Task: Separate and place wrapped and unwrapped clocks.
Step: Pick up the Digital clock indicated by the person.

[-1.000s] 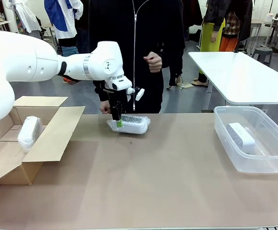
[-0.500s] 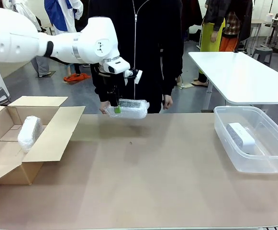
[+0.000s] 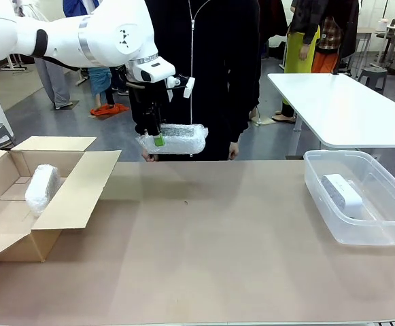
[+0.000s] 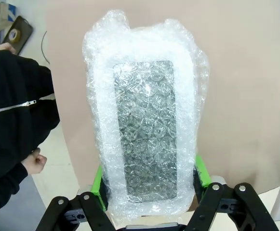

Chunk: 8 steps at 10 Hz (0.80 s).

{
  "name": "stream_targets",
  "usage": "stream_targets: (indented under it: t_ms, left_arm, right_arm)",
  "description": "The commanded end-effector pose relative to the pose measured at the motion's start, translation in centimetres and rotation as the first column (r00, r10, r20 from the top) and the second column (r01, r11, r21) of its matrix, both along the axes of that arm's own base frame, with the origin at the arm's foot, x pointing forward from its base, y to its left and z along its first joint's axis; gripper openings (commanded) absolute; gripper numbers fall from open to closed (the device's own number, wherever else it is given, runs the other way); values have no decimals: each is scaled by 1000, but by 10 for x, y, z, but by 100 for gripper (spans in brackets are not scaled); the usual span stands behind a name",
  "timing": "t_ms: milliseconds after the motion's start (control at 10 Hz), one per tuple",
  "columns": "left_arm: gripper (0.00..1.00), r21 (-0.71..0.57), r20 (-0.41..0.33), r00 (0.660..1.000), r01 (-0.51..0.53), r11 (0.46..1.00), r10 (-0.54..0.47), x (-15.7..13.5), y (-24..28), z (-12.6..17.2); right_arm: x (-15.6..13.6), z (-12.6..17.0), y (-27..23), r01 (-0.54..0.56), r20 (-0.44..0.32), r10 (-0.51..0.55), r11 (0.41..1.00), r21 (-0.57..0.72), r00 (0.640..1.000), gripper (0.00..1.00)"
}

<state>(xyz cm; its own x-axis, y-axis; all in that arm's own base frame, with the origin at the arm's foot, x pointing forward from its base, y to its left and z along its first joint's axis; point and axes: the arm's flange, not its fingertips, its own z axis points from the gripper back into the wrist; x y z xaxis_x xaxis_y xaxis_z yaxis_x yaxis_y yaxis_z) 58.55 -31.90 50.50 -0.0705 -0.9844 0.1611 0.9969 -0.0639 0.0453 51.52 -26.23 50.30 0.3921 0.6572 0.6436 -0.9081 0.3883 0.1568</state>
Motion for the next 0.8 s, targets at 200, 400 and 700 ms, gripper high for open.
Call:
stream_targets:
  t_ms: [200, 400, 700]
  left_arm:
    - [41, 0, -4, 1000, -4, 1000, 4, 0, 2, -1]
    - [41, 0, -4, 1000, -4, 1000, 4, 0, 2, -1]
    - [41, 0, -4, 1000, -4, 1000, 4, 0, 2, -1]
  right_arm:
    - [-1, -2, 1, -9, 3, 9, 1000, 0, 1000, 100]
    - [-1, -2, 1, -9, 3, 9, 1000, 0, 1000, 100]
    - [-1, -2, 1, -9, 3, 9, 1000, 0, 1000, 100]
